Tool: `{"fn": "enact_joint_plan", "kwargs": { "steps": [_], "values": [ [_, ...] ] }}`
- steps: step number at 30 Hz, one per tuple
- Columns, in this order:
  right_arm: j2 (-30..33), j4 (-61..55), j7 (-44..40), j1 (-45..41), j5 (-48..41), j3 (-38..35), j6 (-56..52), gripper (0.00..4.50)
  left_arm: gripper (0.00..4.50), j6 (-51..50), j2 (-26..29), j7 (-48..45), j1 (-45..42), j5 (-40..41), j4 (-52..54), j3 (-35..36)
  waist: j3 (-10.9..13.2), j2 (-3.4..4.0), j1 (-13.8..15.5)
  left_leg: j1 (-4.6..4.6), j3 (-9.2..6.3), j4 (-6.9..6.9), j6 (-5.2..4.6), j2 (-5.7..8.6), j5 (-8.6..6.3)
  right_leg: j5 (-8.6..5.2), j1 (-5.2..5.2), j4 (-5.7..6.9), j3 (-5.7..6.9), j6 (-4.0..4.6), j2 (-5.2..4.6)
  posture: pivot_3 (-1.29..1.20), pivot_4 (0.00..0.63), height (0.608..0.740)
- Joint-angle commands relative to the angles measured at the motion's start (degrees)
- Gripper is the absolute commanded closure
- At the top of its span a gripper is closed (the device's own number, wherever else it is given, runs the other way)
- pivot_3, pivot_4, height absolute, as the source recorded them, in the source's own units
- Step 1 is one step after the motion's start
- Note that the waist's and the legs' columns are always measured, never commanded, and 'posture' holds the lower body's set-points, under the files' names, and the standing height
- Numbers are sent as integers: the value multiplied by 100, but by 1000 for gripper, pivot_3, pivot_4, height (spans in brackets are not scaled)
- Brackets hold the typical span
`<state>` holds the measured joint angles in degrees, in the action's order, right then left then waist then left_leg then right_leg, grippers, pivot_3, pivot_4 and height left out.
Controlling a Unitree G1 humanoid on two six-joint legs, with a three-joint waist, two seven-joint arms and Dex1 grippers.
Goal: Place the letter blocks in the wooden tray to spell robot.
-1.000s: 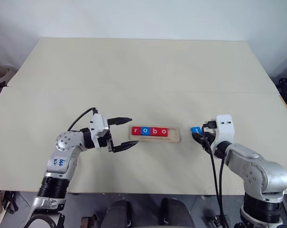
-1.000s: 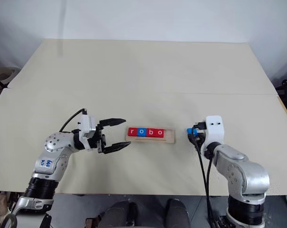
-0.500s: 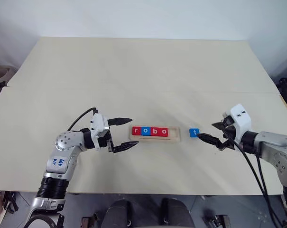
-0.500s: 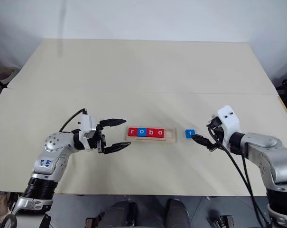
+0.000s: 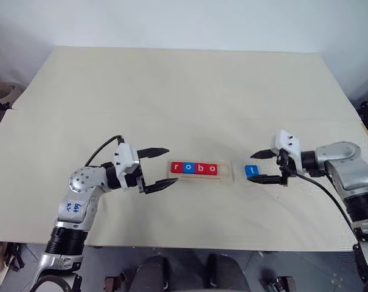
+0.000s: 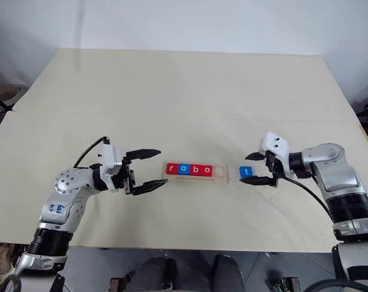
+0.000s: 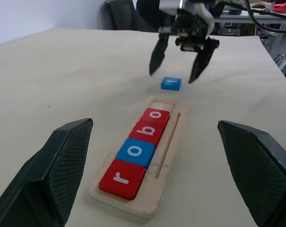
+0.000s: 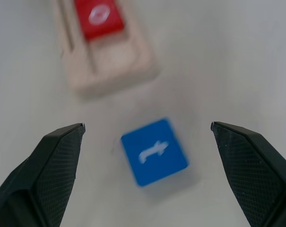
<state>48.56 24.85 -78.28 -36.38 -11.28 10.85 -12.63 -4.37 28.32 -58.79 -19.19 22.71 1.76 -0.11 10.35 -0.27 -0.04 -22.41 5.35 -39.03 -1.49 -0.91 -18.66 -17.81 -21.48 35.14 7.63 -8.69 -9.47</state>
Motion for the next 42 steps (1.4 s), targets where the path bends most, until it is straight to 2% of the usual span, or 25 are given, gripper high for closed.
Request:
{"fn": "enact_joint_plan", "kwargs": {
  "steps": [1,8,16,20,32,41,42],
  "values": [
    [-85,506,-278,-242,214,49,403,640,0,-28,106,79,95,75,307,146,0,0,-11,1,2,0,0,0,0,0,1,0,-2,0,0,0,150,740],
    [-319,976,-338,-431,387,-22,869,3028,0,-66,146,177,183,90,420,186,0,0,-10,2,-2,-2,2,-3,1,0,3,2,0,0,0,0,150,740],
    [-409,-54,-555,-501,144,-46,132,3044,0,-61,136,170,142,80,378,169,0,1,-20,3,-1,-2,3,-4,2,0,0,8,-1,0,1,0,150,740],
    [-613,-491,-367,-579,216,22,-258,3044,0,-51,115,169,110,75,345,154,0,1,-12,2,-2,-2,3,-3,2,0,0,7,-2,0,1,0,150,740],
    [-887,-587,-217,-685,398,256,-458,3044,0,-36,77,244,172,62,405,165,0,1,-10,1,-2,-2,3,-1,2,0,-1,8,-1,0,0,0,150,740],
    [-913,-629,-149,-730,297,107,-538,124,0,27,74,278,258,61,405,175,0,1,-13,1,-1,-2,3,-1,2,0,-1,8,-1,0,0,0,150,740],
    [-887,-647,-152,-718,275,74,-524,20,0,44,74,273,268,61,393,178,0,1,-11,2,-2,-2,4,-1,2,0,-1,8,-1,1,0,0,150,740]
  ]
}}
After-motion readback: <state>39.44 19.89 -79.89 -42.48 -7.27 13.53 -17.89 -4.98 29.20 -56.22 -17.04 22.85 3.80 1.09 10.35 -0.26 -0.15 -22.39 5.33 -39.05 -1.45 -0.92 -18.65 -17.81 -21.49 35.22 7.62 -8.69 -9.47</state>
